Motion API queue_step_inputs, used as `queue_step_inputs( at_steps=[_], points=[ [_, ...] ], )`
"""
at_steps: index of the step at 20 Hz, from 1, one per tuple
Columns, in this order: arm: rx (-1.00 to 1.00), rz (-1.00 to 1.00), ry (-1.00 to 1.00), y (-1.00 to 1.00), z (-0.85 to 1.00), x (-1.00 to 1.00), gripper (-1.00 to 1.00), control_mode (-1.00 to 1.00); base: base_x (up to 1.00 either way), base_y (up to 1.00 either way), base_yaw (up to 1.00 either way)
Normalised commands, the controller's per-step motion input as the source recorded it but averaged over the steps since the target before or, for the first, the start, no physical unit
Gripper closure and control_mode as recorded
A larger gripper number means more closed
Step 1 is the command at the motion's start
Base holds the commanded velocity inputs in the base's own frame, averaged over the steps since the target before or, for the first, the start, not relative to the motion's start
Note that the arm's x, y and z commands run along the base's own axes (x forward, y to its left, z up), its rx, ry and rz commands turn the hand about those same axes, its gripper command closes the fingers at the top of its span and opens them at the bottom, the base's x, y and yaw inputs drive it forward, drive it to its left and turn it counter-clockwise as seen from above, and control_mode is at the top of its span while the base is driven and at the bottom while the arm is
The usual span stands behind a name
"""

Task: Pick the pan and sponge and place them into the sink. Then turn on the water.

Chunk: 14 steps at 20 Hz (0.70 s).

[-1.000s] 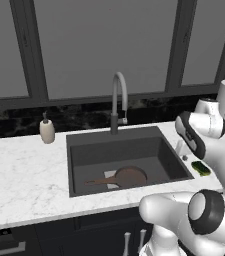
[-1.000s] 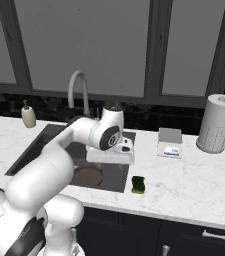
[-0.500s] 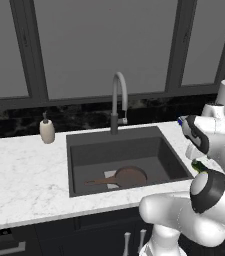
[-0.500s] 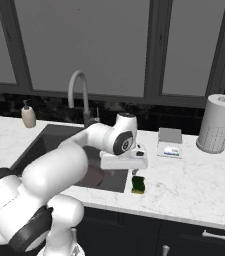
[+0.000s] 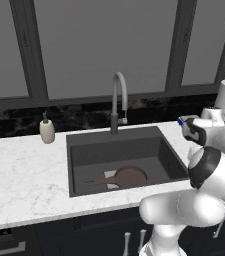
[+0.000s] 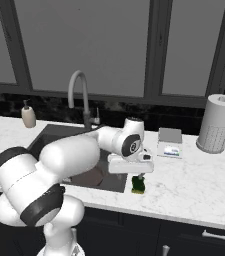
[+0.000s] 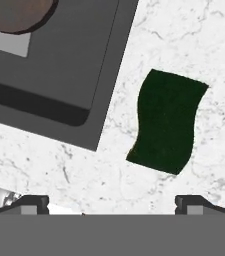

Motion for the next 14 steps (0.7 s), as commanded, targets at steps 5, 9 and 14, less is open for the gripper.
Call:
queue_step_inputs(
  at_steps=[5, 9, 14],
  points=[
    [0.00, 0.02, 0.11, -0.16, -0.25, 0.36, -1.00, -1.00, 0.00, 0.00, 0.00],
    [0.00, 0.03, 0.09, -0.27, -0.22, 0.33, -1.00, -1.00, 0.00, 0.00, 0.00],
    [0.00, 0.03, 0.07, -0.28, -0.25, 0.25, -1.00, -1.00, 0.00, 0.00, 0.00]
  ],
)
